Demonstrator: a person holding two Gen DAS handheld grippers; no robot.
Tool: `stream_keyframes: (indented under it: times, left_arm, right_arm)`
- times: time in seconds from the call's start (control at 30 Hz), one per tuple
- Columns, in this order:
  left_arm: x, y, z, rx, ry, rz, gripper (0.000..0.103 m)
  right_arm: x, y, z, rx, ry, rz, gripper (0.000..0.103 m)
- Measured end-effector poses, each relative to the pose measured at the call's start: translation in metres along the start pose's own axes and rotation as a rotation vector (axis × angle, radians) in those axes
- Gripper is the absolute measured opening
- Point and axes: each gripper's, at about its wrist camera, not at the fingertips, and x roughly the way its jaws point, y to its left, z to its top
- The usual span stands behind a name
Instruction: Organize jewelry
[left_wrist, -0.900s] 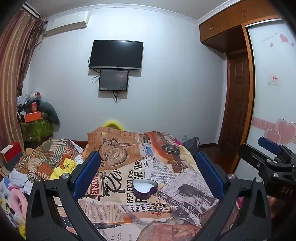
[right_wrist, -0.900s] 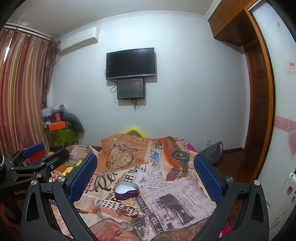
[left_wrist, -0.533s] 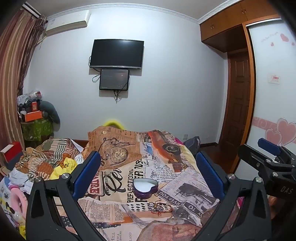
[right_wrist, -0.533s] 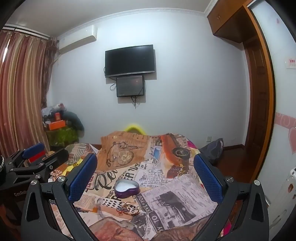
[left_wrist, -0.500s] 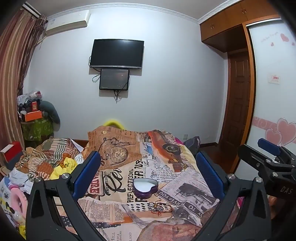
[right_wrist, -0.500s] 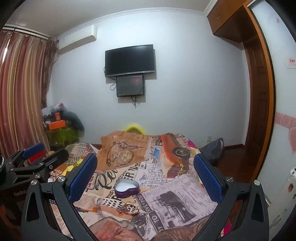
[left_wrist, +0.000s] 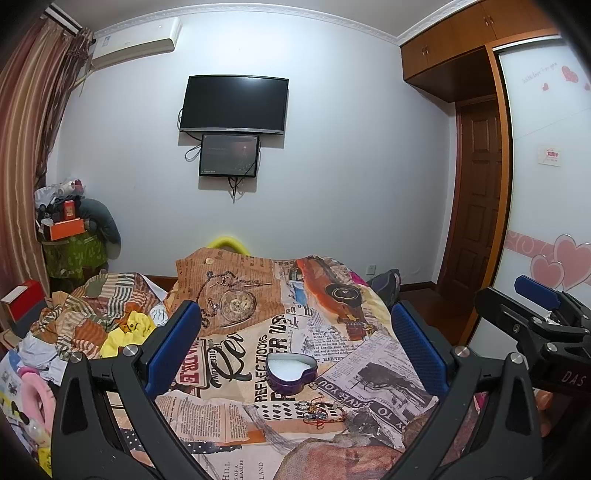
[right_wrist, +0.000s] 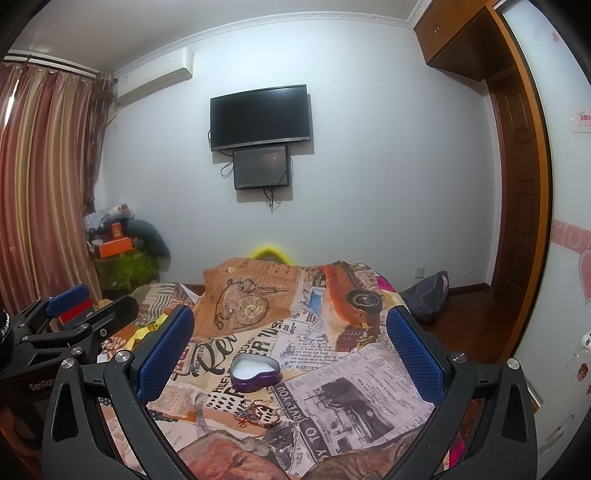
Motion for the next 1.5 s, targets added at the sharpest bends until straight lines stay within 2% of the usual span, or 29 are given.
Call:
stream_keyframes:
  times: [1.5]
  left_arm:
    - [-0.0005,0.0026,0.0013,-0.005,0.006,0.003,0.103]
  right_arm:
    - [-0.0026,0.0038,0.0010,-0.001,0.006,0.013,0.103]
